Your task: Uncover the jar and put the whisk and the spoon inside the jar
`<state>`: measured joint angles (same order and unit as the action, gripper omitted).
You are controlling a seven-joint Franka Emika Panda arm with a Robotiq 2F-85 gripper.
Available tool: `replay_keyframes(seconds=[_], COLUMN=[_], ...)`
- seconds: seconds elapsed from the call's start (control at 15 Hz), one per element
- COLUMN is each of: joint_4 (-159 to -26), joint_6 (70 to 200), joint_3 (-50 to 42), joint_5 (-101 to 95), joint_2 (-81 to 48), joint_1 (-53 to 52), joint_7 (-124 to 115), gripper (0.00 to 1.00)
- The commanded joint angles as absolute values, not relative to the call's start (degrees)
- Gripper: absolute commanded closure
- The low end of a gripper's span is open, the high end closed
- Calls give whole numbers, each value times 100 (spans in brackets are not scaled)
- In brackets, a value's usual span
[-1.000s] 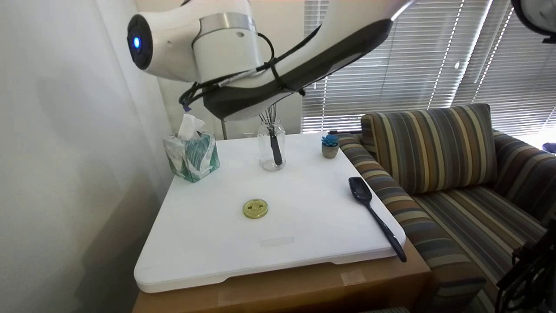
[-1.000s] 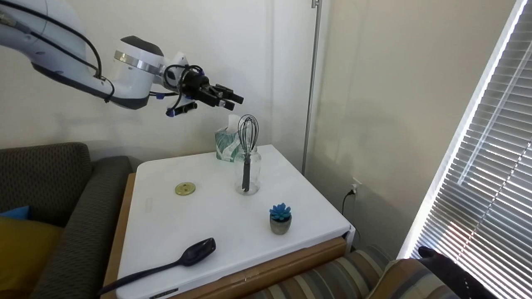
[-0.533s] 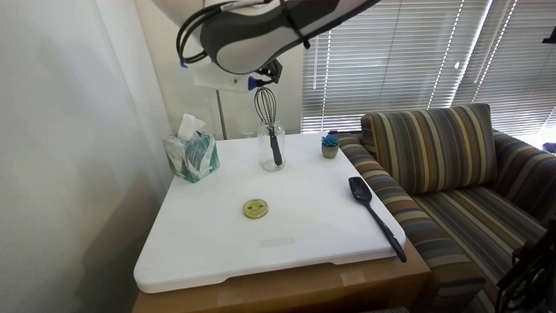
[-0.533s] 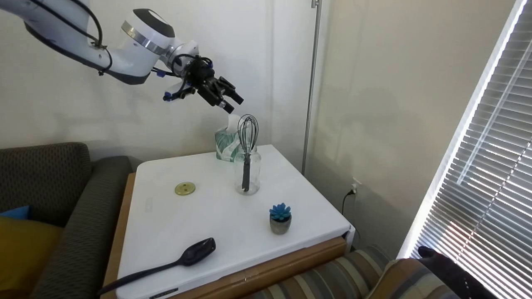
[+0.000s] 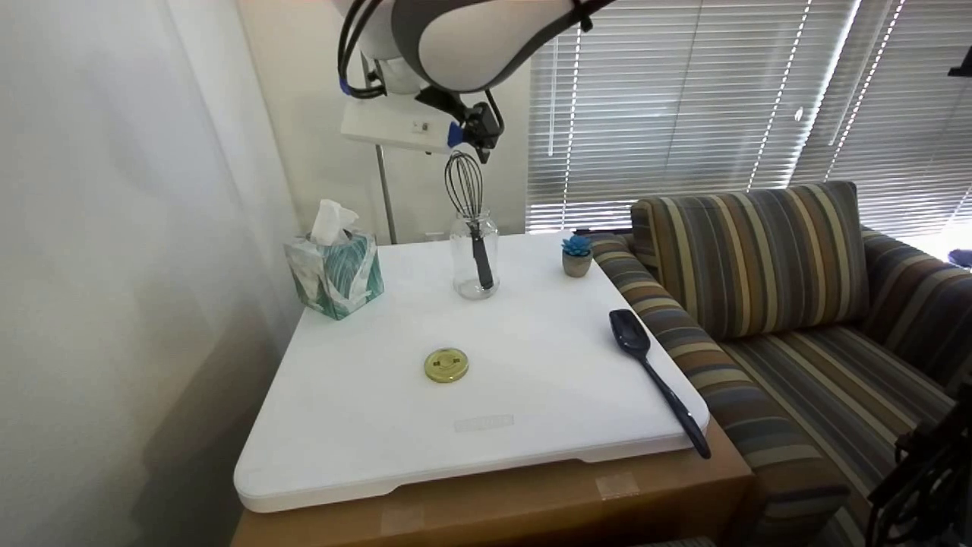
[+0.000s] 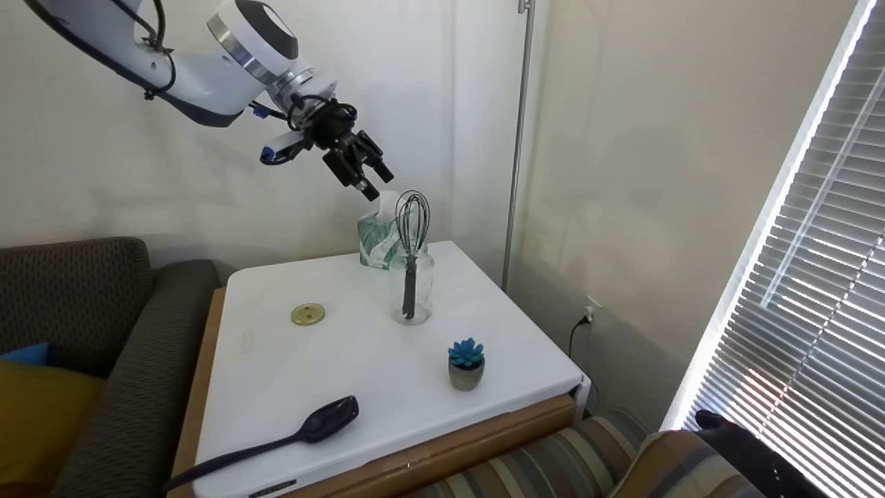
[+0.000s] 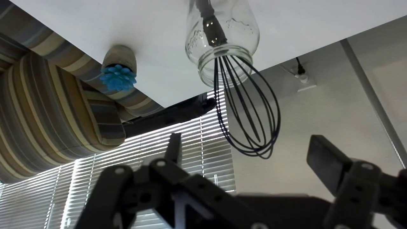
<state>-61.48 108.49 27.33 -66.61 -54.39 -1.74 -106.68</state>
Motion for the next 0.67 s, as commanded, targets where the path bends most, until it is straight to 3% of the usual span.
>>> replay_keyframes(seconds=[0.0, 0.4, 0.47, 0.6], joint_4=[-6202, -6246, -6374, -6654], joint_6=[11160, 11314, 11183, 11285], joint_3=[1869, 1634, 2230, 2319], joint_5=[-5966, -5341, -5480, -5042], joint_2=[-5232, -5207, -5216, -5034], joint_1=[-628, -675, -250, -9], joint_7=[-10557, -10466, -10520, -10423], gripper=[0, 0, 0, 0])
